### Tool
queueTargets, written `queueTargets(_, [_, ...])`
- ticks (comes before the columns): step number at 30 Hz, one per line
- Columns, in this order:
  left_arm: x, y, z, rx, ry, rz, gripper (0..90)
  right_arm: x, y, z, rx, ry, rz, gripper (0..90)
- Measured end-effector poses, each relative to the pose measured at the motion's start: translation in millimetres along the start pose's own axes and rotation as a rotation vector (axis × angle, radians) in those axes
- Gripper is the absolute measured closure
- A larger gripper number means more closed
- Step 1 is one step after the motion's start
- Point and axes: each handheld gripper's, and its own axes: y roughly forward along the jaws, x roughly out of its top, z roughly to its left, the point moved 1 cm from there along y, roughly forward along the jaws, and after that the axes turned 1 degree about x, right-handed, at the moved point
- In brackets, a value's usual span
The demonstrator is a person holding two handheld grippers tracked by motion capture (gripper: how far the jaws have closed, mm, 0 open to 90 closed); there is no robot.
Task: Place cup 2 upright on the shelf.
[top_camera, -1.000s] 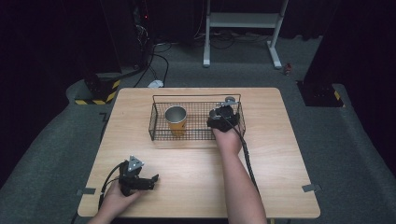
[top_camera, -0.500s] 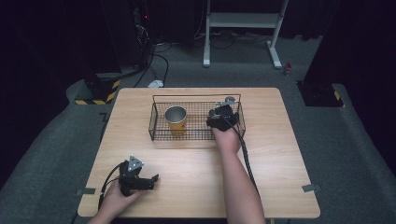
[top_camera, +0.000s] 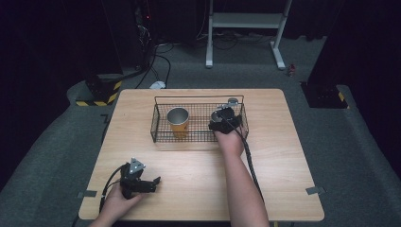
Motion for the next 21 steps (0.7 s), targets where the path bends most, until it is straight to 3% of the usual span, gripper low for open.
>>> queueTargets(4, [0.0, -0.1, 0.1, -0.001, 0.000, 0.001, 0.7, -0.1, 0.0, 0.2, -0.003, -0.010, 0.004, 13.3])
queueTargets(12, [0.0, 0.0, 0.1, 0.000, 0.002, 0.001, 0.7, 3.1, -10.1, -1.1, -0.007, -0.007, -0.054, 10.0])
queueTargets(21, [0.1, 0.0, 0.2, 0.001, 0.006, 0.002, 0.6, 3.6, -42.2, -2.7, 0.014, -0.023, -0.142, 9.9])
